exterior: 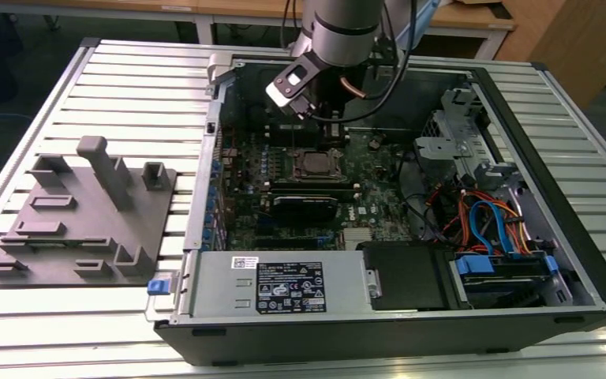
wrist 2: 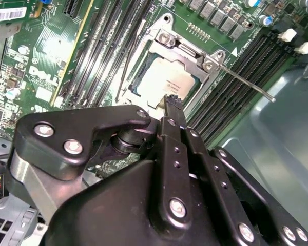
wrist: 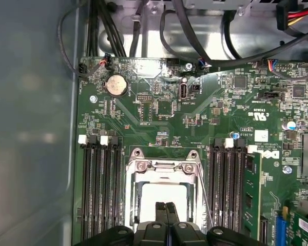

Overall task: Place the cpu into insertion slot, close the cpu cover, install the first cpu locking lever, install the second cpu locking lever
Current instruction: 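Install the first cpu locking lever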

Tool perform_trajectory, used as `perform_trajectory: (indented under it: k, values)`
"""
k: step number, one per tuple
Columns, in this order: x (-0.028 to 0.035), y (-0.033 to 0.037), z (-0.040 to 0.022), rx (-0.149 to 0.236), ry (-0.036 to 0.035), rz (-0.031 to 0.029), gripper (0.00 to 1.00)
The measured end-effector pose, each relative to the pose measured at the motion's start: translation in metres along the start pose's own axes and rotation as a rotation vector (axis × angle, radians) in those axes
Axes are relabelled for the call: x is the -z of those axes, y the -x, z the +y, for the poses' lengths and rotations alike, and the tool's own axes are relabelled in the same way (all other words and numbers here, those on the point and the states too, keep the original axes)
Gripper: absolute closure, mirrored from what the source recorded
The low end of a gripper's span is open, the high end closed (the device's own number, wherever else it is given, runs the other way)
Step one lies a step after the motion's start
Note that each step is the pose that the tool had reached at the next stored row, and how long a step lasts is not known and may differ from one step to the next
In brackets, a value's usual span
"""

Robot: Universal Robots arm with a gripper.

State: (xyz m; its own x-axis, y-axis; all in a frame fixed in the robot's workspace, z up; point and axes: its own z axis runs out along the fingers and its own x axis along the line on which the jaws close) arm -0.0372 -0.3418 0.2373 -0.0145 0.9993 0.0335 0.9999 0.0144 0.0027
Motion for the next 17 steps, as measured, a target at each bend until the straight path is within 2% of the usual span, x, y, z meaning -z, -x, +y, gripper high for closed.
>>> perform_trajectory:
  k: [9, 17]
  values:
    - [0.0126, -0.0004, -0.0003, 0.000, 0.0000, 0.0000, 0.89]
    - [0.0134, -0.0005, -0.0004, 0.000, 0.0001, 0.0001, 0.89]
